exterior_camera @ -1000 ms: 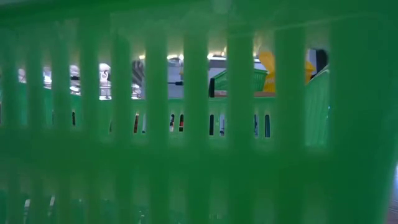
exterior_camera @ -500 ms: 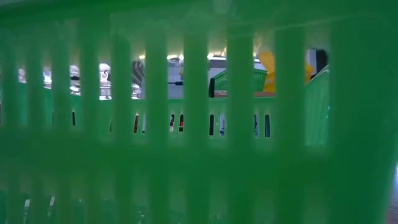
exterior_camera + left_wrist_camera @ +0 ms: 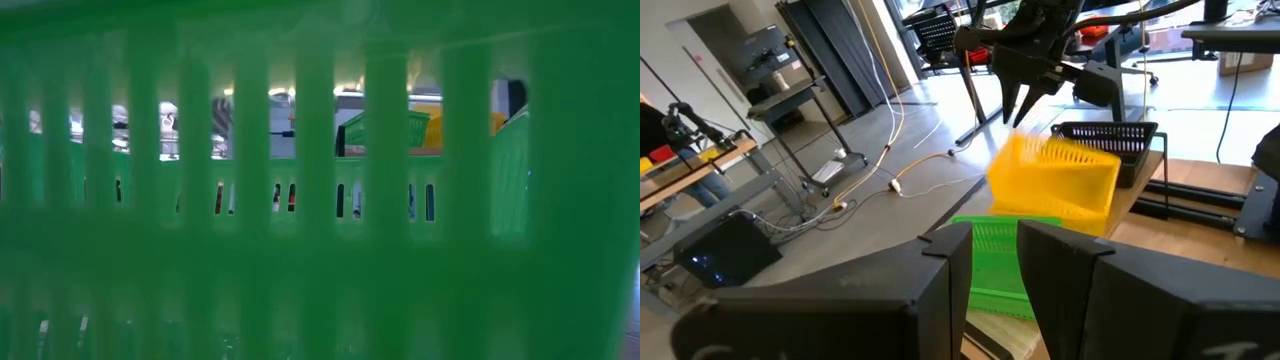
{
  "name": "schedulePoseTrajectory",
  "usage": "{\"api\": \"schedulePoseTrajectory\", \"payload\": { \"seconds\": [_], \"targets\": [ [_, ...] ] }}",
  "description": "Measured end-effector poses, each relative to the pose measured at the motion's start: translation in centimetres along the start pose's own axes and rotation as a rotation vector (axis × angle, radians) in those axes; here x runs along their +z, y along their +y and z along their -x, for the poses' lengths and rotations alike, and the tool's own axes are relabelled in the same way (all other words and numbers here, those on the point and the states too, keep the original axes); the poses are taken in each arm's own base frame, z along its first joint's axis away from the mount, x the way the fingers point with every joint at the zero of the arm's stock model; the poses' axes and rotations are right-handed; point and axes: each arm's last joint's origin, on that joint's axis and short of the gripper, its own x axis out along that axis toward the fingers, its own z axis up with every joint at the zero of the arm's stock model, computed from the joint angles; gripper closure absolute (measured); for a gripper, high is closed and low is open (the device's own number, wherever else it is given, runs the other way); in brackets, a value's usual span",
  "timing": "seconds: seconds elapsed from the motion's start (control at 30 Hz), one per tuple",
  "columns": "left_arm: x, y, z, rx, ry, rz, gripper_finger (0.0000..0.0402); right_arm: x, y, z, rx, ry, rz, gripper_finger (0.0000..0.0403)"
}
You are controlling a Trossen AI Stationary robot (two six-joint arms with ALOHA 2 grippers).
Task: Stack baskets on shelf by color
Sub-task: Stack the top yellow bin on the yellow bin on the shelf, then stack the top black bin on the black bin on the shelf
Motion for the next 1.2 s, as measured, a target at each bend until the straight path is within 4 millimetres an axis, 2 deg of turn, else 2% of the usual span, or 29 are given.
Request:
{"api": "schedulePoseTrajectory", "payload": {
  "seconds": [0.23,0.3,0.4,0.53,0.63,0.7,0.77,0.9,0.97,1.07,1.2],
  "targets": [
    [0.0,0.0,0.0,0.0,0.002,-0.004,0.0324,0.3,-0.4,0.2,-0.066,0.027,0.006,0.0328],
    [-0.1,0.0,0.0,-0.001,0.006,-0.012,0.0324,0.6,-0.5,1.0,-0.092,0.005,-0.002,0.0329],
    [-0.5,-0.1,0.0,0.0,0.028,-0.051,0.0324,1.1,-0.1,3.1,-0.114,-0.078,-0.037,0.0332],
    [-1.1,-0.1,0.0,0.003,0.066,-0.096,0.0324,1.4,2.2,6.5,-0.032,-0.195,-0.083,0.0336],
    [-1.6,-0.1,0.1,0.001,0.094,-0.099,0.0324,1.9,4.6,8.4,0.048,-0.253,-0.049,0.0338],
    [-2.0,0.5,0.4,-0.013,0.13,-0.104,0.0324,2.3,6.1,9.5,0.098,-0.277,-0.034,0.0339],
    [-2.1,1.4,1.0,-0.047,0.164,-0.036,0.0324,2.6,7.3,10.4,0.138,-0.299,-0.042,0.0342],
    [-3.0,3.7,2.4,-0.185,0.32,0.123,0.0324,2.7,9.2,12.2,0.183,-0.355,-0.078,0.0344],
    [-3.9,4.7,3.0,-0.254,0.462,0.193,0.0324,2.9,10.0,13.0,0.209,-0.393,-0.086,0.0344],
    [-5.4,5.2,3.7,-0.289,0.708,0.34,0.0324,3.1,11.0,13.9,0.246,-0.431,-0.101,0.0344],
    [-7.6,4.9,4.5,-0.219,1.067,0.504,0.0324,3.6,12.0,14.5,0.295,-0.457,-0.119,0.0344]
  ]
}}
